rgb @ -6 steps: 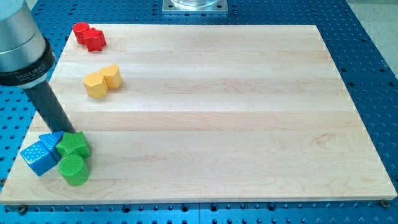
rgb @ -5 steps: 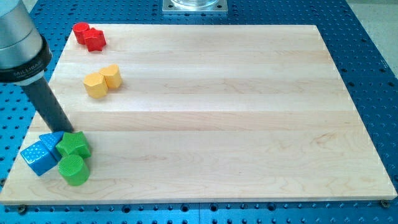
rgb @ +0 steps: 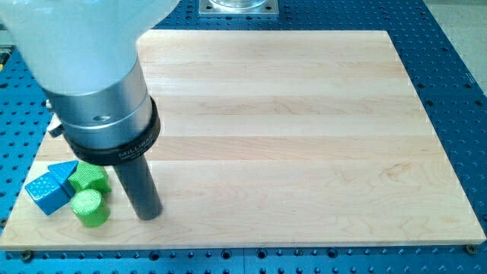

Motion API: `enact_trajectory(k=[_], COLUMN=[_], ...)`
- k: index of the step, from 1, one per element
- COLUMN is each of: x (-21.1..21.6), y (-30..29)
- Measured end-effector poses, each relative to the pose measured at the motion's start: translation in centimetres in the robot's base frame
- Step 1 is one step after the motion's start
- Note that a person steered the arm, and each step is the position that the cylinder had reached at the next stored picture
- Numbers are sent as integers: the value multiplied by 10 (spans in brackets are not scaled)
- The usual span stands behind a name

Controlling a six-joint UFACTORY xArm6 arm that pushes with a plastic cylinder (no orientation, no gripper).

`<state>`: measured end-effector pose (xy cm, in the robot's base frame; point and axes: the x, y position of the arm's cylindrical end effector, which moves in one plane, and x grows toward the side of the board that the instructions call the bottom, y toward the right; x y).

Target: Push the green circle to the bottom left of the green star

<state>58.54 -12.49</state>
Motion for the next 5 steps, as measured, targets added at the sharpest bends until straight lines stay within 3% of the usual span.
enact_trajectory(k=[3,4,5], x=[0,0,1], y=[-57,-55,-4])
